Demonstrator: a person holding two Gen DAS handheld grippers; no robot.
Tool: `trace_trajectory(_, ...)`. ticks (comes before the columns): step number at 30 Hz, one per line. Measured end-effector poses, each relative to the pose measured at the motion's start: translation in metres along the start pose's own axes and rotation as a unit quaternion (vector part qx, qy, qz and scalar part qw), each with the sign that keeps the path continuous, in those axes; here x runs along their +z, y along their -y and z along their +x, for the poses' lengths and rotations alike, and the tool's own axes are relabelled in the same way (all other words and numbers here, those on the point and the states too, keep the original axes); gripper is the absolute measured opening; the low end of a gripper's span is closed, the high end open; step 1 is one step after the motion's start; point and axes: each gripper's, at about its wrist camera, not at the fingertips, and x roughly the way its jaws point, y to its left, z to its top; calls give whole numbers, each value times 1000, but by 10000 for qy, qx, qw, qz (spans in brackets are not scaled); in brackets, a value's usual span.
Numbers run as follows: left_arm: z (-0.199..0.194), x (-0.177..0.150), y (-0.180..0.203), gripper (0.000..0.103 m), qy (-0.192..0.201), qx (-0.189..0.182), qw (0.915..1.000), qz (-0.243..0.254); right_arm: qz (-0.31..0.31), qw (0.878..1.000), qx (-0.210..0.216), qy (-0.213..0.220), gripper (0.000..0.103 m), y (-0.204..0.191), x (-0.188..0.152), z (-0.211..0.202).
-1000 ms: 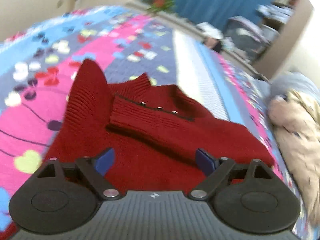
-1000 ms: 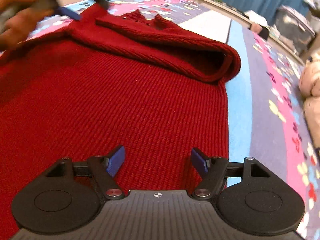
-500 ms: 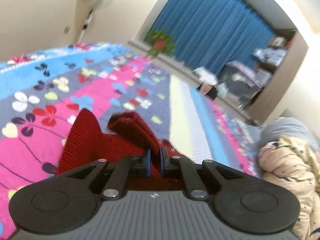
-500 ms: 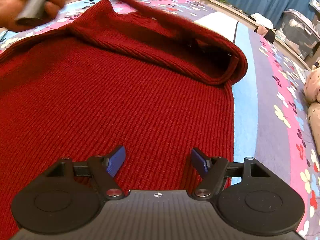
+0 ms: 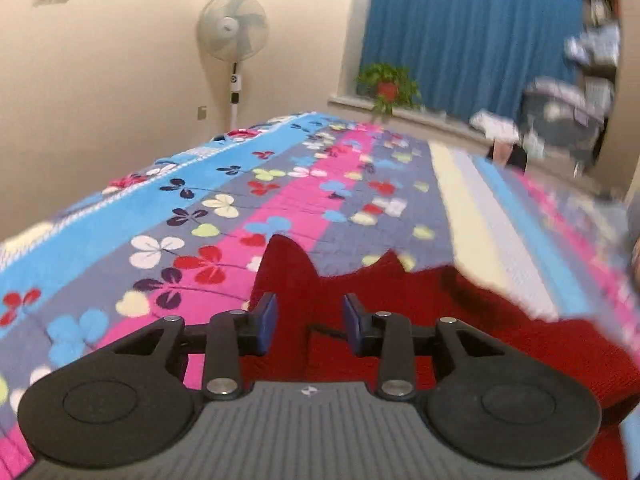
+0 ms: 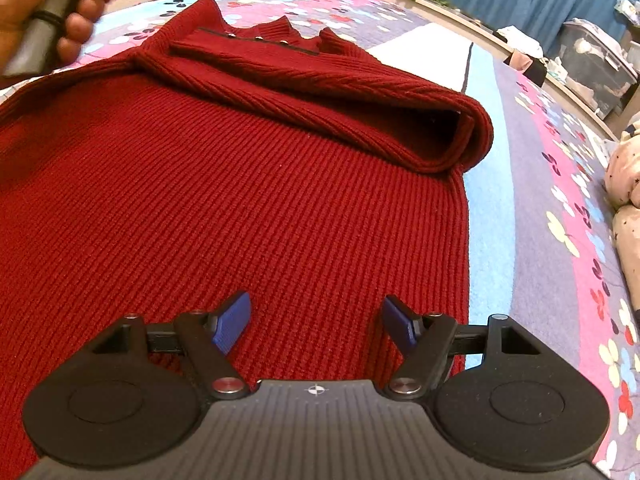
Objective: Fold small clothes
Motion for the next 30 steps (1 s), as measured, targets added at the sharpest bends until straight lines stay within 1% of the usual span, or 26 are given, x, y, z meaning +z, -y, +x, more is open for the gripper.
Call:
trace_trajectory(1,17,-9,2,40,-407,164,9989,162,15,10000,13,2,73,1,0,0)
trace_trajectory(2,33,-17,0,41,-1045,394,9934,264,35,10000,27,1,73,2,-1,0)
trace_trajectory(3,41,-23,-4,49,-1295,719,9887,235,44,10000,37,-1,73,3,-1,-1)
trace_trajectory(4,37,-20,-6,50,-1178,756,9901,75,35,10000,41,-1,73,3,-1,-1)
trace_trajectory(5,28,-17,-1,48,-1014,745,9920,62,14,10000,38,0,73,3,-1,-2)
trace_trajectory(7,4,-12,25,48,-419,620,9965,373,-29,10000,34,1,73,3,0,-2)
trace_trajectory(8,-8,-10,42,48,-168,382,9977,531,-45,10000,38,-3,73,2,0,-1)
trace_trajectory(9,-18,-9,62,48,-2,-43,9977,681,-60,10000,43,-13,73,2,1,-1)
trace_trajectory(11,-29,-8,96,49,-2,-931,9922,829,-65,10000,43,-26,73,2,2,-1)
trace_trajectory(12,-30,-8,111,49,-124,-1359,9870,844,-68,10000,36,-26,73,1,1,-1)
trace_trajectory(14,-21,-18,141,50,-598,-2211,9704,770,-94,9999,33,-16,73,1,1,-2)
trace_trajectory(15,-11,-26,156,50,-920,-2525,9606,716,-87,10000,40,-17,73,1,0,-2)
trace_trajectory(16,0,-40,170,51,-1305,-2642,9529,724,-71,10000,53,-22,73,1,0,-2)
trace_trajectory(17,15,-55,185,52,-1754,-2544,9473,844,-67,10000,62,-24,73,2,0,-2)
trace_trajectory(18,15,-63,195,53,-1613,-2414,9506,1096,-71,9999,72,-26,73,2,0,-2)
trace_trajectory(19,11,-63,204,55,-1420,-2362,9512,1388,-66,9999,79,-34,73,2,1,-1)
trace_trajectory(20,6,-59,210,55,-1388,-2320,9492,1608,-46,9999,86,-42,73,3,1,-1)
trace_trajectory(21,3,-52,209,55,-1400,-2394,9476,1586,-37,9999,86,-50,73,3,1,-1)
trace_trajectory(22,0,-42,198,55,-1255,-2568,9476,1429,-51,9999,75,-51,73,2,2,-1)
trace_trajectory(23,-8,-35,183,58,-948,-2583,9535,1233,-90,9999,61,-43,73,1,2,-2)
trace_trajectory(24,-17,-31,168,60,-732,-2395,9620,1084,-132,9999,52,-36,73,1,1,-2)
trace_trajectory(26,-13,-26,137,59,-593,-1880,9766,862,-145,9999,60,-41,73,1,2,-1)
trace_trajectory(27,-6,-26,119,59,-567,-1458,9851,716,-136,9999,68,-47,73,1,2,-1)
trace_trajectory(28,6,-26,103,59,-629,-1083,9903,609,-133,9999,68,-49,73,1,2,-1)
trace_trajectory(29,19,-28,89,58,-844,-605,9932,531,-133,9999,62,-48,73,0,2,0)
trace_trajectory(30,33,-30,79,58,-1168,-288,9913,531,-139,9999,56,-42,74,0,1,0)
